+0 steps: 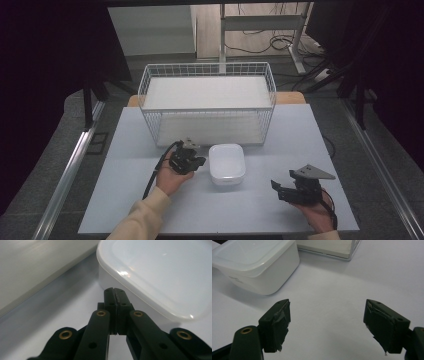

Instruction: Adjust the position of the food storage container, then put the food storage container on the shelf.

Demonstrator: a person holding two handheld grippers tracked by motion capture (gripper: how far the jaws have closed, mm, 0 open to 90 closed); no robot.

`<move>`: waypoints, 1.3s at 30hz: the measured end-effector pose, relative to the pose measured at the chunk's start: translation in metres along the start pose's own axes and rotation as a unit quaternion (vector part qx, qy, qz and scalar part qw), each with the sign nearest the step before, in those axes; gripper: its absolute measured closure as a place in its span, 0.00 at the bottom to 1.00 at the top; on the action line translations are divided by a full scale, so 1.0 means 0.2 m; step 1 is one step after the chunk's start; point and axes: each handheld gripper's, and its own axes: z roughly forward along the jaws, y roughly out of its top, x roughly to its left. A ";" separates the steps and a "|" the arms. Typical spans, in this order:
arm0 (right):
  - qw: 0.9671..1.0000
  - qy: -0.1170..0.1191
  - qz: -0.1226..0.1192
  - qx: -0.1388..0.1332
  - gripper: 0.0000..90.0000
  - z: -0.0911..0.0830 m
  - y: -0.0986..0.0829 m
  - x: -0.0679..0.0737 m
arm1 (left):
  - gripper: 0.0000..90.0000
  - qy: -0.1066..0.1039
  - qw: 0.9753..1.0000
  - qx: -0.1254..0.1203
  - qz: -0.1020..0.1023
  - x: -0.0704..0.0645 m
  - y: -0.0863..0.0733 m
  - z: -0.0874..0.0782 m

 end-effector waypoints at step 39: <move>0.997 0.049 0.051 -0.013 0.28 -0.05 0.09 0.01 | 0.38 -0.029 0.993 -0.045 -0.105 0.02 -0.18 -0.32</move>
